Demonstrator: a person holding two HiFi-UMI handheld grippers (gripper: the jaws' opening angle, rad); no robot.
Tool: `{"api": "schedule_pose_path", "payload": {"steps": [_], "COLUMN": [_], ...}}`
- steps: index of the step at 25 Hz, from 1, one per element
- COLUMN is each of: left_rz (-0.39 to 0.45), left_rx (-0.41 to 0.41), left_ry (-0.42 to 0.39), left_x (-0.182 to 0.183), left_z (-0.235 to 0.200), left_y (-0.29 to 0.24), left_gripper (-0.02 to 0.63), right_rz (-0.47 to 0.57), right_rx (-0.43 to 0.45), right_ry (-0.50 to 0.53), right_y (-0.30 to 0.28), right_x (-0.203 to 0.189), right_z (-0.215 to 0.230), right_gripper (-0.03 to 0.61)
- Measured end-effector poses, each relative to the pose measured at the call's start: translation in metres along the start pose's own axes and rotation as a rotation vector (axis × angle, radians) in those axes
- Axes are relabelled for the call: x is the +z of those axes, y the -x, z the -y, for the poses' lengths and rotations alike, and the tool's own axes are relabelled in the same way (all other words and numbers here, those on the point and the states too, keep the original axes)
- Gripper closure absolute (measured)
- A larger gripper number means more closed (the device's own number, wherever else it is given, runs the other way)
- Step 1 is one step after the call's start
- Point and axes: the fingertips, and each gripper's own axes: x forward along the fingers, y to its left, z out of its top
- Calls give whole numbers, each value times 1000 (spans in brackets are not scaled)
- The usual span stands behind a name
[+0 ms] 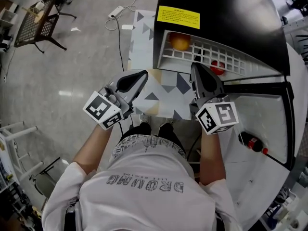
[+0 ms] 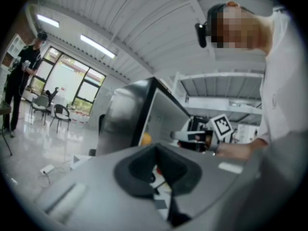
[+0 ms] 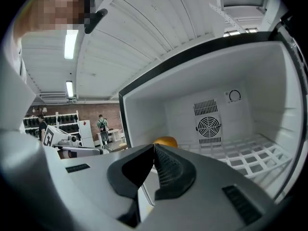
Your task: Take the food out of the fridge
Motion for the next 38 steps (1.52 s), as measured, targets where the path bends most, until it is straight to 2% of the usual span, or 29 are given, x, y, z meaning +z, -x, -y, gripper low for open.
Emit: {"api": "schedule_pose_path", "payload": {"steps": [5, 7, 12, 22, 27, 38], "left_rz": [-9, -11, -16, -16, -14, -14], "left_rx": [31, 40, 58, 71, 71, 65], "left_ry": [6, 9, 15, 30, 37, 55], "left_x": [-5, -6, -11, -16, -19, -27], "left_z": [0, 0, -1, -12, -18, -28], "left_y": [-8, -9, -10, -5, -2, 6], "left_gripper": [607, 607, 607, 607, 607, 607], "right_rz": [-15, -17, -20, -68, -100, -185], "right_rx": [15, 27, 35, 39, 13, -75], "right_ry": [13, 22, 32, 91, 121, 163], "right_y": [-12, -18, -28, -54, -67, -90], "right_x": [0, 3, 3, 2, -2, -15], "right_z": [11, 12, 16, 12, 11, 15], "right_gripper": [577, 549, 534, 423, 333, 291]}}
